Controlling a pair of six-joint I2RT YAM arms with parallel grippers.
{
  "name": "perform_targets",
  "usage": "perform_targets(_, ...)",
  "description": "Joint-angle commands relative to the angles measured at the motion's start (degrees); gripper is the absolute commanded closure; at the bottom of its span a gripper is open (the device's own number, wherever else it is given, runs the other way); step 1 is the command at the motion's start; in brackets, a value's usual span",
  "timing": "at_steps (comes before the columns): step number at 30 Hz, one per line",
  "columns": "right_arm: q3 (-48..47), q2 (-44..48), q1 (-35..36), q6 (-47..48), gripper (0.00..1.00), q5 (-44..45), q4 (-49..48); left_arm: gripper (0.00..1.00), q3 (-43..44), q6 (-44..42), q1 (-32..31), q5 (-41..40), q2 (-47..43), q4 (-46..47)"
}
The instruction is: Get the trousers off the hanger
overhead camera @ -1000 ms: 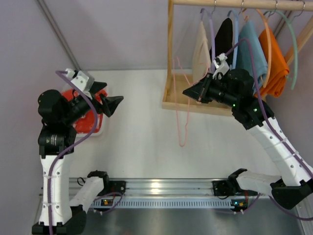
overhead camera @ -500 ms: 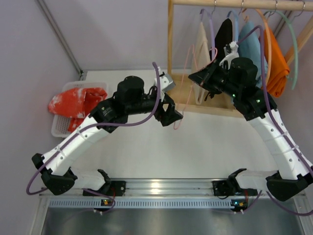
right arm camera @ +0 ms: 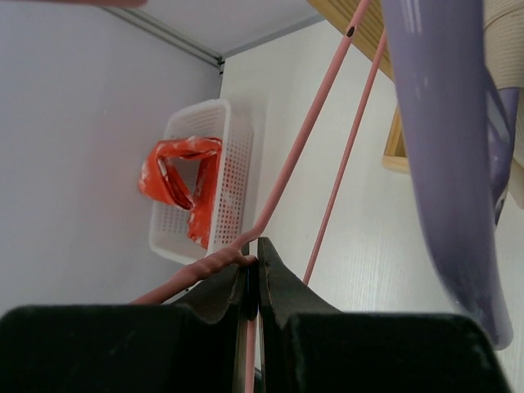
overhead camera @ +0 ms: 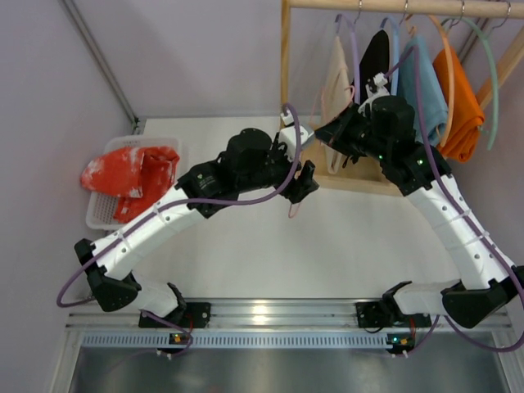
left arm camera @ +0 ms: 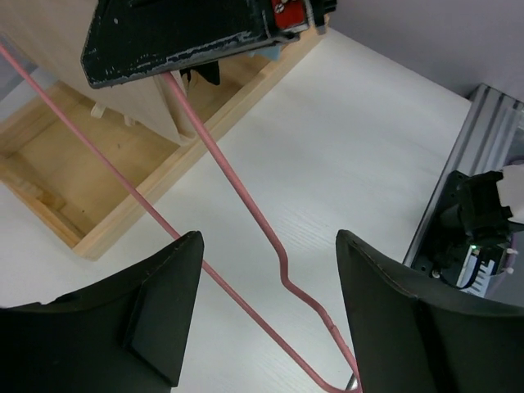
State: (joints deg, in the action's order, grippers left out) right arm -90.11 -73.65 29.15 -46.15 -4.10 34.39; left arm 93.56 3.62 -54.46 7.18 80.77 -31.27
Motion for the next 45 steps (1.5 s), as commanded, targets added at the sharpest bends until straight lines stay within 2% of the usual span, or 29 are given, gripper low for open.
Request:
perform_targets(1,-2.8,0.3,0.8,-0.3,1.00,1.3,-0.8,0.30,1.8,0.8,-1.6,-6.1,1.7,1.1)
perform_targets(2,-2.8,0.2,0.8,-0.3,1.00,1.4,-0.8,0.31,1.8,1.0,-1.8,-6.6,2.4,1.1)
perform_targets(6,-2.5,0.3,1.0,-0.2,1.00,1.3,-0.9,0.50,2.4,0.9,-1.8,-10.2,3.9,1.0)
perform_targets(9,-1.7,0.4,1.2,-0.3,1.00,0.0,-2.1,0.74,3.2,1.8,-1.8,-9.9,4.1,1.1)
perform_targets(10,-1.3,0.4,1.4,-0.2,1.00,-0.5,-2.7,0.96,3.1,2.5,-1.8,-10.8,4.0,1.0)
perform_targets(11,-1.0,0.4,1.3,0.4,1.00,-1.1,-3.2,1.00,3.3,3.4,-1.8,-11.4,3.8,1.0)
perform_targets(12,-0.9,0.6,1.3,0.6,0.96,-2.1,-4.2,1.00,3.3,4.2,-1.8,-12.3,3.5,1.1)
perform_targets(13,-0.5,0.7,1.3,0.9,0.81,-2.6,-4.7,1.00,2.7,6.0,-1.6,-12.5,2.6,1.3)
perform_targets(15,-0.4,1.3,1.3,2.2,0.66,-4.0,-6.3,1.00,1.6,8.6,-1.4,-11.5,0.9,3.3)
perform_targets(16,-0.3,1.7,1.3,2.7,0.47,-4.3,-6.7,1.00,0.6,9.3,-0.9,-11.1,-0.7,4.1)
perform_targets(18,-0.4,2.7,1.2,4.4,0.29,-5.1,-7.6,1.00,0.0,10.8,-0.6,-10.3,-2.0,5.6)
perform_targets(19,-0.3,3.2,1.1,5.0,0.14,-5.3,-7.8,1.00,0.6,11.3,-0.3,-10.5,-2.5,6.0)
perform_targets(21,-0.2,4.8,0.9,6.6,0.01,-6.0,-8.2,1.00,1.7,12.4,0.1,-11.0,-2.5,6.0)
perform_targets(23,-0.5,5.9,0.3,8.3,0.01,-6.6,-8.5,1.00,2.4,12.9,0.8,-13.7,-2.9,5.9)
perform_targets(30,-0.9,10.8,-4.5,11.6,0.00,-8.1,-8.1,1.00,4.2,14.5,3.1,-15.0,-2.0,5.3)
perform_targets(35,-2.0,12.1,-8.0,14.2,0.01,-8.1,-6.4,1.00,12.6,12.5,5.8,-17.7,3.5,5.0)
perform_targets(39,-3.2,12.7,-11.0,15.5,0.01,-8.6,-4.0,1.00,23.0,11.1,8.8,-19.0,10.6,0.3)
perform_targets(41,-3.3,13.3,-12.0,16.0,0.01,-8.7,-3.5,1.00,23.3,12.3,10.5,-16.2,10.9,0.4)
perform_targets(45,-2.4,14.1,-13.8,16.4,0.00,-9.0,-3.5,1.00,24.3,12.3,12.9,-16.7,12.0,0.6)
